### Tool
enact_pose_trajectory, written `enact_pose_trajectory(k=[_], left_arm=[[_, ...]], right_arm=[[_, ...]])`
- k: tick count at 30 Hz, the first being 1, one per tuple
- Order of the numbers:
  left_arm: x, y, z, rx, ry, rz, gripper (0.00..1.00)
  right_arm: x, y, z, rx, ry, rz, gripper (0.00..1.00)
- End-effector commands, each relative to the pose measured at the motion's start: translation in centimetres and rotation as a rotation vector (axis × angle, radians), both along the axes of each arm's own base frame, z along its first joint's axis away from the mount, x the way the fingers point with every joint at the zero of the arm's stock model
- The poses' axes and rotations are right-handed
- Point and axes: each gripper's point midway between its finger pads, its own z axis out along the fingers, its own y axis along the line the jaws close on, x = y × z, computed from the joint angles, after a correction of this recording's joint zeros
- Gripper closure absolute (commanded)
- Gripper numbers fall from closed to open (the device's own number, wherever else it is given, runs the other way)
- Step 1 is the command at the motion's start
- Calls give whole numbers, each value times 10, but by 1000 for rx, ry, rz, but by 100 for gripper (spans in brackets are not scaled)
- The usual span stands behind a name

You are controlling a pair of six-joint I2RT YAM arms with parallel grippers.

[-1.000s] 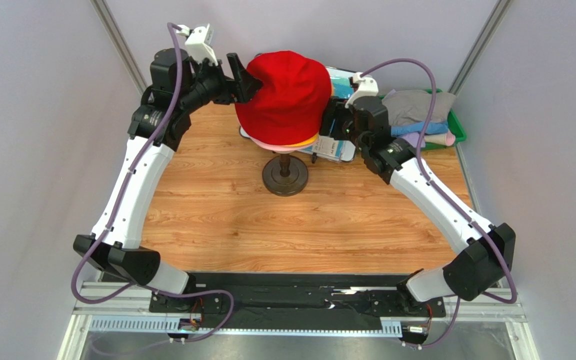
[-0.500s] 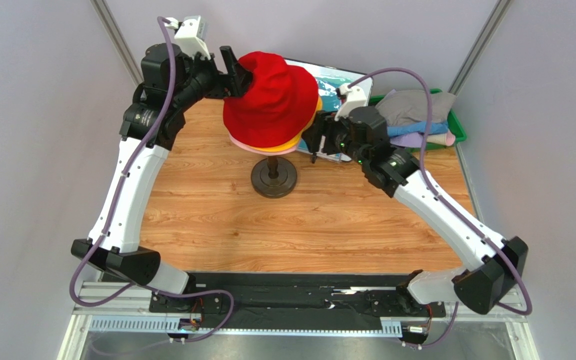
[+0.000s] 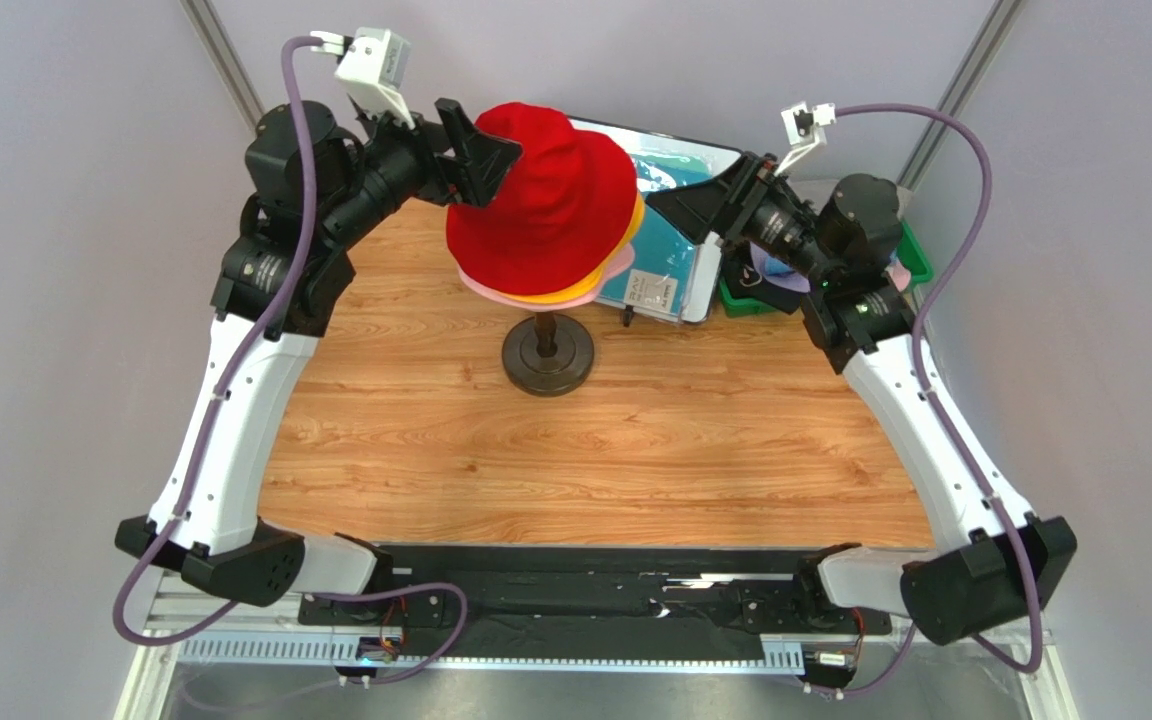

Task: Stack the hats
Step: Stack the hat on the hat.

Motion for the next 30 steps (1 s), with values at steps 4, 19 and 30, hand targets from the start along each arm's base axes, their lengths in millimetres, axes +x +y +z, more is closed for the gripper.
enact_pose_trajectory(k=[4,19,30], left_arm=[[15,-14,-23,19,43,-43,6],[17,-16,-30,25,48,-47,6],[16,-16,-27,20,42,-51,6]], right_arm=[[2,24,33,110,-93,186,30],[13,39,23,178,-71,304,30],[22,43,9,177,-34,308,31]])
